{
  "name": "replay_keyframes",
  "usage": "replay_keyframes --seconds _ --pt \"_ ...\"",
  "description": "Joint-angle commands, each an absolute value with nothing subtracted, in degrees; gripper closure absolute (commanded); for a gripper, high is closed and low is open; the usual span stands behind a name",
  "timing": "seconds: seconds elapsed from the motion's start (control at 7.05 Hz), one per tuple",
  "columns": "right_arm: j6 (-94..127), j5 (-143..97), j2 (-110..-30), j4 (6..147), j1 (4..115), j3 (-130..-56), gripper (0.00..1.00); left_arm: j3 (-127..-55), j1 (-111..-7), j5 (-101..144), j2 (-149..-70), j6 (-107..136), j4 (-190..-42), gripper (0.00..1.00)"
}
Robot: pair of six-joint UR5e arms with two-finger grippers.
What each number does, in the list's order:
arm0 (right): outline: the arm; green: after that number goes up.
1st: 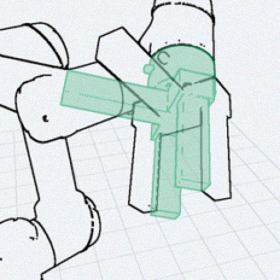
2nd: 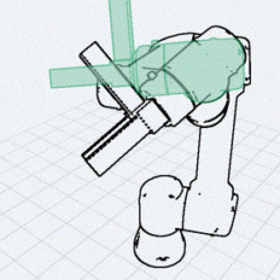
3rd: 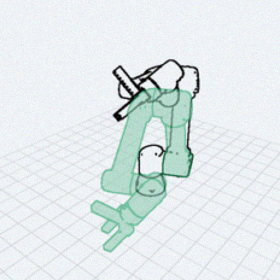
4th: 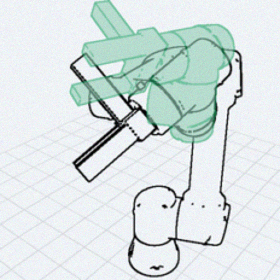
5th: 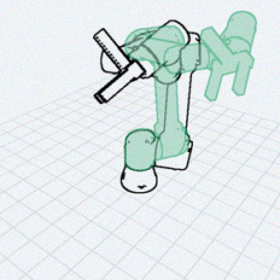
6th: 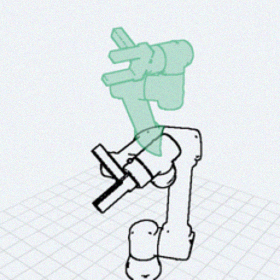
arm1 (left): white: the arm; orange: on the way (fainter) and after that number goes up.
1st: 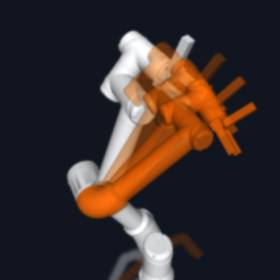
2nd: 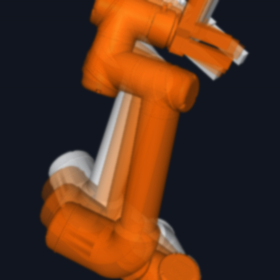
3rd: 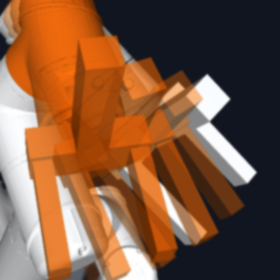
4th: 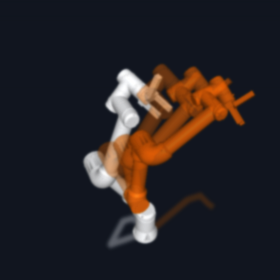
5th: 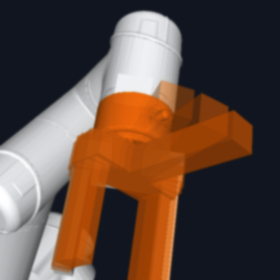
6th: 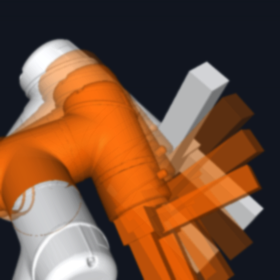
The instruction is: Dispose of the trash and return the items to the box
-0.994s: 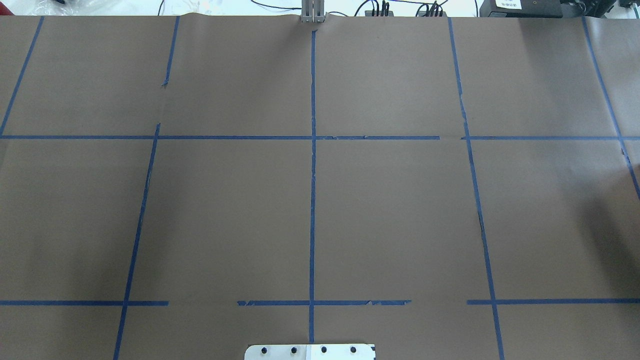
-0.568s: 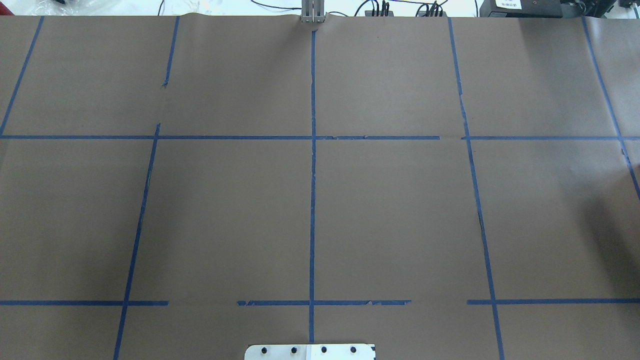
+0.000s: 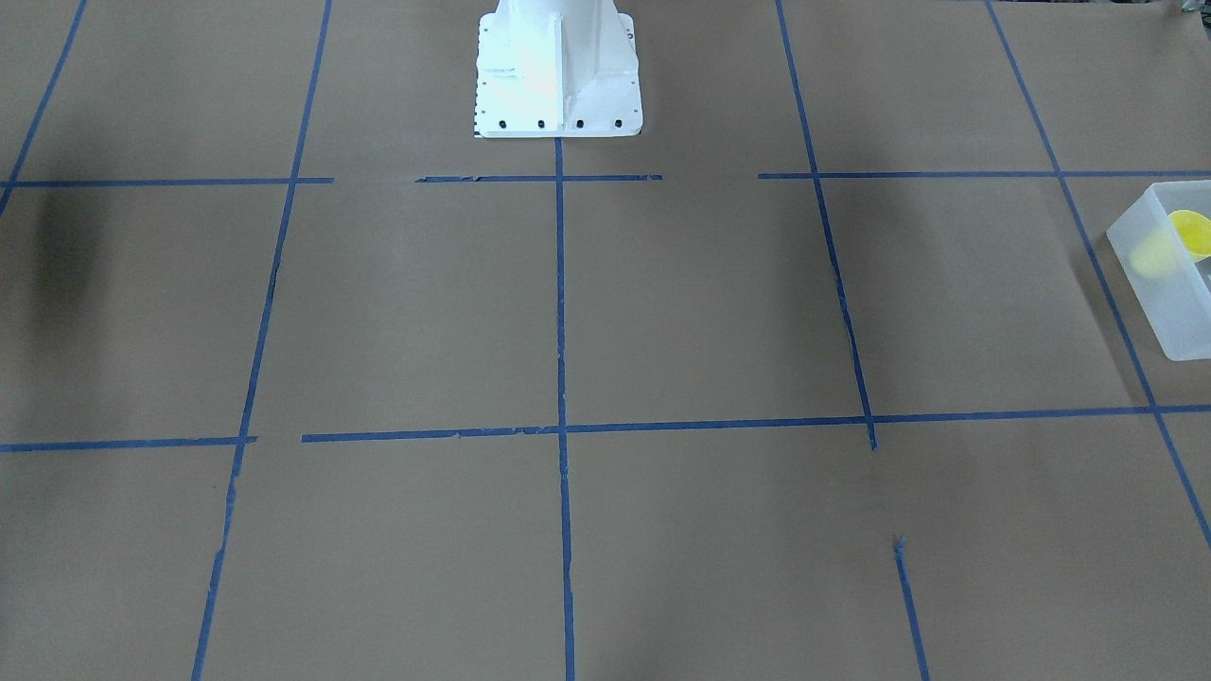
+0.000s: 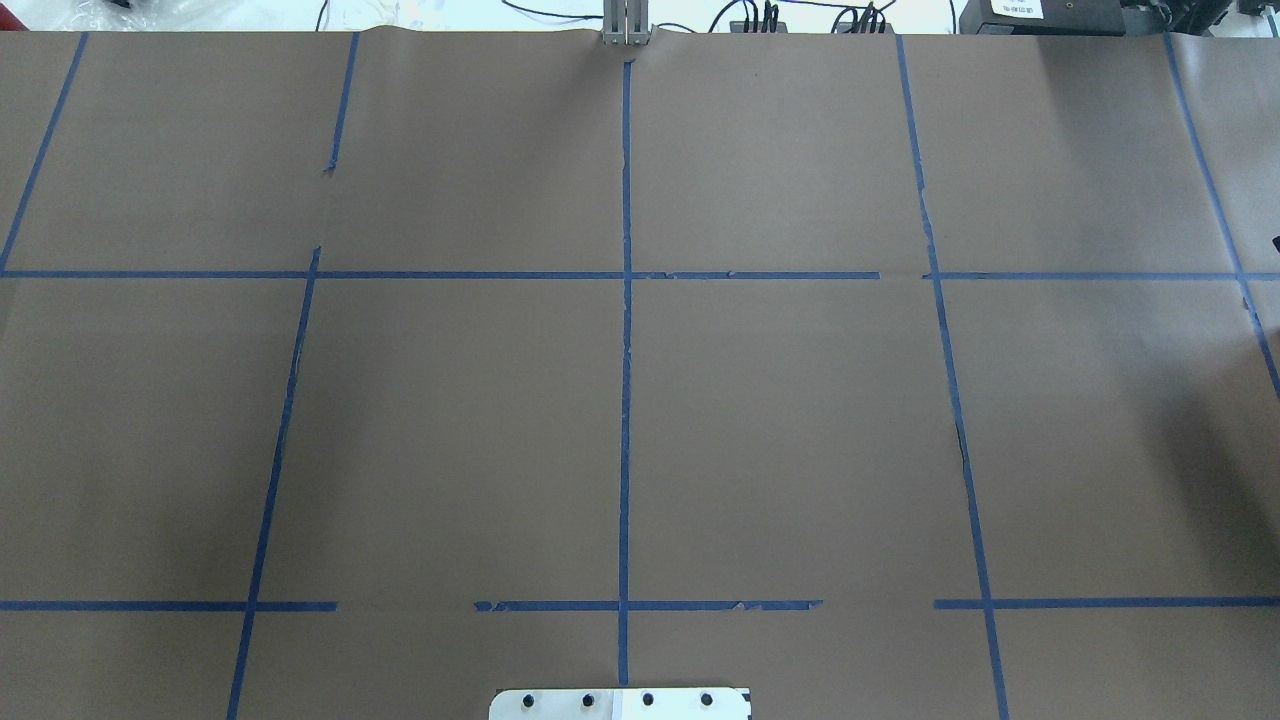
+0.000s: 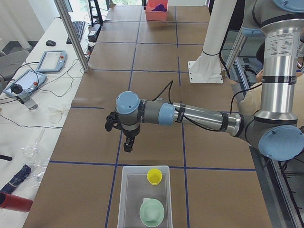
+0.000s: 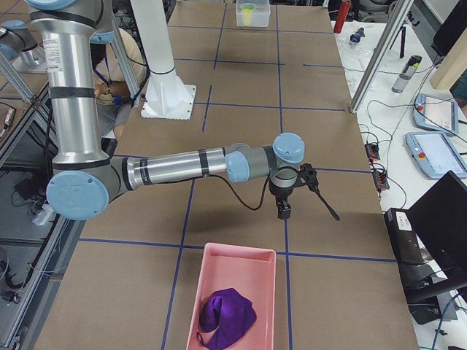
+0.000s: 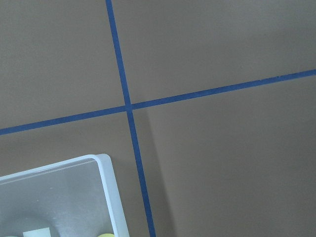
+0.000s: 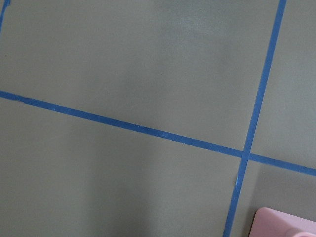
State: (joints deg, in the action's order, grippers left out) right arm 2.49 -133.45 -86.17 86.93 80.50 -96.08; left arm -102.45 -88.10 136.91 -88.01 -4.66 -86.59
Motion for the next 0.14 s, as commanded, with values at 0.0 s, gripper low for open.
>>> replay_keyframes --seconds 0.0 --pt "2.72 -133.50 -85.96 86.75 80.24 -95.36 0.00 -102.83 -88.15 136.85 -88.07 -4.75 -86.31 0.00"
